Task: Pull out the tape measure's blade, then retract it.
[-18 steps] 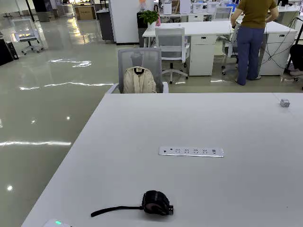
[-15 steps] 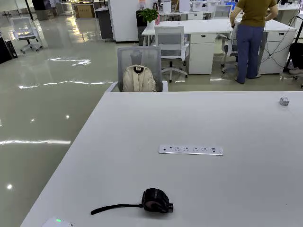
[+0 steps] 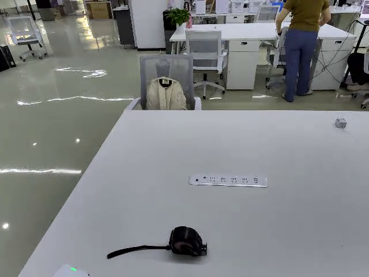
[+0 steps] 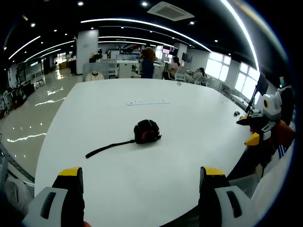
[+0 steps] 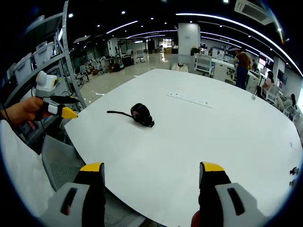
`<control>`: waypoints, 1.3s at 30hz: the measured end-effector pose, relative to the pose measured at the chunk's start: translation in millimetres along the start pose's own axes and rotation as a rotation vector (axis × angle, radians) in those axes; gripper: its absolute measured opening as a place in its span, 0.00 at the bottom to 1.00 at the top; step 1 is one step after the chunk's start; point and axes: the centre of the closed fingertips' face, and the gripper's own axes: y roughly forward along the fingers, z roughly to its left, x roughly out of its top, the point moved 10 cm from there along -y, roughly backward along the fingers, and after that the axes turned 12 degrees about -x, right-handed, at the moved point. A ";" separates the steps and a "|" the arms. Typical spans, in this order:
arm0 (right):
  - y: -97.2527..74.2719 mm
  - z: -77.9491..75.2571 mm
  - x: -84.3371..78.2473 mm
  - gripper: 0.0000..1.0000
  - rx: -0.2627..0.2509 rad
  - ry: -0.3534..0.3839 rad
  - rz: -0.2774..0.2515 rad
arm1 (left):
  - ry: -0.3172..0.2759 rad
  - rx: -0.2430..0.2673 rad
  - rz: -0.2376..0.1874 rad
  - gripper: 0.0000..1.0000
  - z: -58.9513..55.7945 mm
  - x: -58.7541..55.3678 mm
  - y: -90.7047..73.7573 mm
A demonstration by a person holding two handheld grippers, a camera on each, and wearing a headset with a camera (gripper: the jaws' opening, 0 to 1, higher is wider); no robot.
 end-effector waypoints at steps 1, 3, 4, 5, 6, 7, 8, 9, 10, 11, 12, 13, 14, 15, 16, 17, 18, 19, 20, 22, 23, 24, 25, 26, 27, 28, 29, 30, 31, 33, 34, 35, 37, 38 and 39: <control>0.0 0.5 0.0 0.83 0.000 0.002 -0.001 | -0.002 -0.001 -0.001 1.00 0.2 0.7 0.3; -0.2 1.0 -0.1 0.83 0.000 0.004 0.000 | 0.000 0.000 -0.002 1.00 0.2 1.5 0.8; -0.1 1.1 -0.2 0.83 -0.001 0.006 0.000 | 0.000 -0.001 -0.003 1.00 0.2 1.8 1.3; 0.1 1.2 -0.5 0.83 -0.003 0.008 0.000 | 0.000 -0.003 -0.003 1.00 0.3 2.2 2.1; 0.6 1.1 -1.0 0.83 -0.003 0.010 0.000 | 0.002 -0.006 0.000 1.00 0.2 2.3 3.1; 0.8 1.2 -1.2 0.83 -0.004 0.011 0.000 | 0.005 -0.008 0.001 1.00 0.2 2.6 3.6; 1.2 1.1 -1.3 0.83 -0.005 0.010 0.001 | 0.004 -0.012 0.002 1.00 0.3 2.6 4.7; 1.6 1.2 -1.4 0.83 -0.004 0.010 0.002 | 0.004 -0.014 0.003 1.00 0.3 2.6 5.4; 1.6 1.2 -1.2 0.83 -0.004 0.010 0.004 | 0.006 -0.014 0.005 1.00 0.4 2.7 6.1; 1.9 1.3 -1.0 0.83 -0.005 0.008 0.004 | 0.009 -0.015 0.006 1.00 0.9 3.2 6.5; 2.5 0.9 -0.8 0.83 -0.006 0.007 0.003 | 0.011 -0.015 0.005 1.00 1.0 3.6 6.8; 3.4 0.5 -0.7 0.83 -0.005 0.007 0.005 | 0.010 -0.017 0.005 1.00 1.6 4.2 7.4; 3.8 0.4 -0.6 0.82 -0.005 0.008 0.005 | 0.011 -0.018 0.006 1.00 1.8 4.4 7.9; 4.3 0.2 -0.4 0.82 -0.006 0.009 0.004 | 0.012 -0.019 0.007 1.00 1.9 4.6 8.4; 4.4 0.1 -0.2 0.82 -0.007 0.008 0.004 | 0.013 -0.021 0.008 1.00 2.0 4.8 8.9; 4.5 0.1 -0.1 0.81 -0.007 0.008 0.005 | 0.013 -0.021 0.008 1.00 2.0 4.8 9.0; 4.6 0.1 -0.1 0.81 -0.007 0.008 0.005 | 0.013 -0.021 0.008 1.00 2.1 4.9 9.1; 4.7 0.0 -0.1 0.81 -0.007 0.007 0.005 | 0.013 -0.022 0.008 1.00 2.1 4.9 9.2; 5.8 -0.3 -0.1 0.81 -0.007 0.006 0.006 | 0.014 -0.022 0.009 1.00 2.3 5.1 10.1; 8.0 -1.0 0.0 0.81 -0.006 0.005 0.009 | 0.015 -0.024 0.011 1.00 2.7 5.6 11.8; 9.1 -1.4 0.0 0.81 -0.006 0.004 0.010 | 0.016 -0.025 0.012 0.99 2.9 5.8 12.7; 12.7 -2.2 1.6 0.81 -0.005 -0.002 0.014 | 0.018 -0.032 0.015 0.99 2.2 6.2 16.4; 13.4 -2.6 2.1 0.81 -0.005 -0.003 0.014 | 0.018 -0.033 0.016 0.99 2.5 5.7 17.9; 13.8 -2.8 2.4 0.81 -0.004 -0.003 0.015 | 0.018 -0.033 0.017 0.99 2.7 5.6 18.6; 13.9 -2.8 2.4 0.81 -0.004 -0.003 0.015 | 0.018 -0.033 0.017 0.99 2.8 5.5 18.8; 14.0 -2.9 2.5 0.81 -0.004 -0.003 0.015 | 0.018 -0.033 0.017 0.99 2.8 5.5 18.9; 14.1 -3.0 2.6 0.81 -0.004 -0.004 0.015 | 0.018 -0.033 0.017 0.99 2.9 5.5 19.1; 15.1 -3.3 2.9 0.81 -0.003 -0.005 0.016 | 0.017 -0.034 0.018 0.99 3.1 5.6 20.0; 16.1 -3.7 3.2 0.81 -0.002 -0.007 0.017 | 0.017 -0.035 0.018 0.99 3.2 5.7 20.8; 18.1 -4.5 3.7 0.81 0.000 -0.010 0.019 | 0.016 -0.037 0.020 0.98 3.5 5.9 22.5; 22.4 -5.2 4.8 0.80 0.007 -0.016 0.023 | 0.021 -0.039 0.032 0.98 4.0 6.5 26.4; 23.6 -5.3 4.9 0.80 0.008 -0.016 0.024 | 0.022 -0.040 0.032 0.98 4.0 6.8 27.2; 26.2 -5.5 4.8 0.80 0.012 -0.020 0.028 | 0.022 -0.040 0.034 0.98 4.3 7.4 29.3; 27.5 -5.8 4.8 0.80 0.014 -0.021 0.030 | 0.023 -0.042 0.035 0.98 4.4 7.7 30.4; 28.7 -6.2 5.0 0.80 0.015 -0.022 0.031 | 0.024 -0.042 0.037 0.98 4.7 7.8 32.1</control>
